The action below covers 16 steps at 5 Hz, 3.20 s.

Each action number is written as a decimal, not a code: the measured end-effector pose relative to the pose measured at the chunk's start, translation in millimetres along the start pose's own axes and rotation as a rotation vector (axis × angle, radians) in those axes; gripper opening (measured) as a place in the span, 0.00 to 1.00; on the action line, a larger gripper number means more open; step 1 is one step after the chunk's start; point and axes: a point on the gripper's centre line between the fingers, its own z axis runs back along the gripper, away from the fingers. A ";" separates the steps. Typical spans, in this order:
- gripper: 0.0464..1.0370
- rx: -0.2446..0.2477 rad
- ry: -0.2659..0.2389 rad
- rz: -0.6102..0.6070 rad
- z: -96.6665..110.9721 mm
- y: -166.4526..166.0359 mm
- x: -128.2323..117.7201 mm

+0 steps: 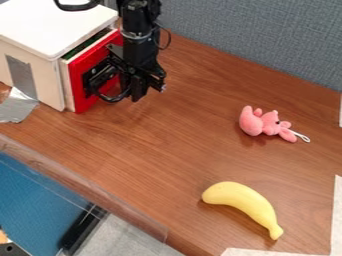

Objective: Open the drawer

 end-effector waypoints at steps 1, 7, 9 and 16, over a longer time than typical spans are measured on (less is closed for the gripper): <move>0.11 -0.029 0.003 0.012 1.2 -4.4 0.5; 0.11 -0.126 0.019 0.008 3.5 -46.6 13.9; 0.11 -0.165 0.053 0.085 1.4 -61.0 23.4; 0.11 -0.234 0.077 0.059 -4.6 -85.9 5.0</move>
